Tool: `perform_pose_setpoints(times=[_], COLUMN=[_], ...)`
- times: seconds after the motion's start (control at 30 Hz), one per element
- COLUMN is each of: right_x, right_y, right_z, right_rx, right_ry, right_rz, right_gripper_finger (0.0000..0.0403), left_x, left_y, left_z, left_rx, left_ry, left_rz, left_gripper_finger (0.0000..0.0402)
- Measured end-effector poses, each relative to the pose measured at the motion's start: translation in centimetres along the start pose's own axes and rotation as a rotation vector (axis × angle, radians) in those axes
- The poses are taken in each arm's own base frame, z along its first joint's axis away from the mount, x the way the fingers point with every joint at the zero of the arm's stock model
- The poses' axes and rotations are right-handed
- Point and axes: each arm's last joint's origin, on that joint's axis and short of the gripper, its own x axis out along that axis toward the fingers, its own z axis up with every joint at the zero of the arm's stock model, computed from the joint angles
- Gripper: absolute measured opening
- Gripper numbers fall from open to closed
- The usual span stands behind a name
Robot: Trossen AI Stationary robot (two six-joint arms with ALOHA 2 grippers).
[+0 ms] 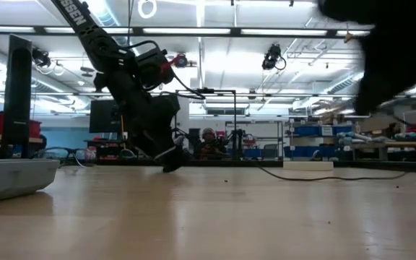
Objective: Coil cords
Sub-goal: Uncoil the black wire from the black spool
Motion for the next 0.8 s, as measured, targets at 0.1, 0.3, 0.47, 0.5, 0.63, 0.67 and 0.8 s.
perform_pose_setpoints(times=[0.1,0.3,0.47,0.5,0.63,0.67,0.8], right_x=[1.9,5.2,8.7,9.4,11.9,12.3,13.7], right_y=[1.7,5.3,5.8,5.7,4.8,4.7,4.4], right_z=[2.4,8.1,12.2,12.6,12.9,12.7,11.4], right_rx=[-0.057,-0.213,-0.303,-0.307,-0.308,-0.301,-0.307], right_ry=[-0.027,-0.258,-0.256,-0.239,-0.163,-0.156,-0.167], right_rz=[0.058,0.197,0.292,0.322,0.448,0.482,0.562], right_gripper_finger=[0.0085,0.0126,0.0134,0.0133,0.0129,0.0128,0.0124], left_x=[-0.7,-1.6,-1.5,-1.4,-1.0,-0.9,-0.8], left_y=[-0.3,-0.9,-0.9,-0.8,-0.6,-0.6,-0.7], left_z=[0.8,2.5,2.3,2.1,1.4,1.3,1.6], left_rx=[-0.007,0.019,0.032,0.041,0.048,0.048,0.056], left_ry=[0.049,0.074,0.076,0.076,0.072,0.067,0.025], left_rz=[-0.004,0.015,0.039,0.044,0.041,0.036,0.019], left_gripper_finger=[0.0367,0.0367,0.0367,0.0367,0.0367,0.0367,0.0367])
